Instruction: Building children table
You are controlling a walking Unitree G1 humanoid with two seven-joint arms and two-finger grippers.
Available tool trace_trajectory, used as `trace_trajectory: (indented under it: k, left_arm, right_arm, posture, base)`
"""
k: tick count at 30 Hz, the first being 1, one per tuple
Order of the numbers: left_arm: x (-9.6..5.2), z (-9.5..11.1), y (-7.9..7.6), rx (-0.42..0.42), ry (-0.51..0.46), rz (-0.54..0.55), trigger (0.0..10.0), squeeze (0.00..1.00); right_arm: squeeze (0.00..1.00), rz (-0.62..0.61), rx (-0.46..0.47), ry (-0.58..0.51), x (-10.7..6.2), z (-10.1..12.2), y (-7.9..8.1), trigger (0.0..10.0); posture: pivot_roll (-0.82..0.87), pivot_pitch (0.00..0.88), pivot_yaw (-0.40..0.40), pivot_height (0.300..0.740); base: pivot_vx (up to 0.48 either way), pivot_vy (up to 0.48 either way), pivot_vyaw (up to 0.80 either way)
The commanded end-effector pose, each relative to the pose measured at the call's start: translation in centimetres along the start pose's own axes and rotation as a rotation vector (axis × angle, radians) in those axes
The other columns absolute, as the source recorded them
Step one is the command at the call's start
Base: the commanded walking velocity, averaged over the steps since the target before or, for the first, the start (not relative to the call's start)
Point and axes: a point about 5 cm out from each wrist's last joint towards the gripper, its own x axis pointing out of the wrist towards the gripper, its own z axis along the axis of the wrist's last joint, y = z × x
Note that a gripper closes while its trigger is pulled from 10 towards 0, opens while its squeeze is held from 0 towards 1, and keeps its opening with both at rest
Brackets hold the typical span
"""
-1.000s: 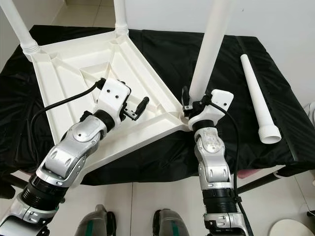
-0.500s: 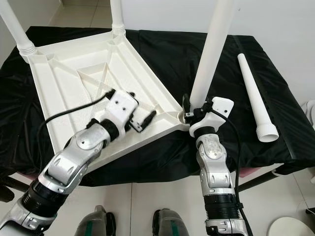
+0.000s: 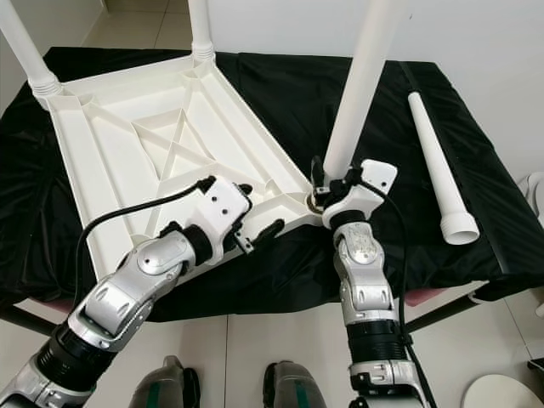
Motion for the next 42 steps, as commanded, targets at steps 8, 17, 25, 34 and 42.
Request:
trace_trajectory:
  k: [8, 17, 25, 34, 42]
  left_arm:
    - [-0.1, 0.3, -0.4, 0.004, -0.01, -0.049, 10.0, 0.0]
    - [-0.2, 0.6, -0.2, 0.004, -0.015, -0.041, 10.0, 0.0]
    - [-0.2, 0.6, -0.2, 0.003, -0.015, -0.05, 10.0, 0.0]
    - [-0.3, 0.7, -0.2, 0.003, -0.016, -0.052, 10.0, 0.0]
    - [-0.5, 1.0, -0.2, 0.004, -0.018, -0.055, 10.0, 0.0]
  right_arm:
    - [0.0, 0.069, 0.016, 0.017, -0.6, -1.1, 0.5, 10.0]
    - [0.0, 0.108, 0.02, 0.024, -1.9, -1.7, 0.9, 10.0]
    - [0.0, 0.136, -0.039, 0.034, -2.7, -2.4, 0.3, 10.0]
    - [0.0, 0.169, -0.067, 0.031, -2.8, -2.6, 0.3, 10.0]
    - [0.0, 0.056, 0.107, 0.125, -2.7, -3.5, -0.7, 10.0]
  posture:
    - [-0.09, 0.031, -0.028, 0.74]
    - [-0.1, 0.047, -0.02, 0.74]
    - [-0.1, 0.057, -0.007, 0.74]
    - [-0.1, 0.061, -0.003, 0.74]
    - [-0.1, 0.067, 0.002, 0.74]
  base:
    - [0.0, 0.0, 0.0]
    - [0.0, 0.0, 0.0]
    - [0.0, 0.0, 0.0]
    - [0.0, 0.0, 0.0]
    - [0.0, 0.0, 0.0]
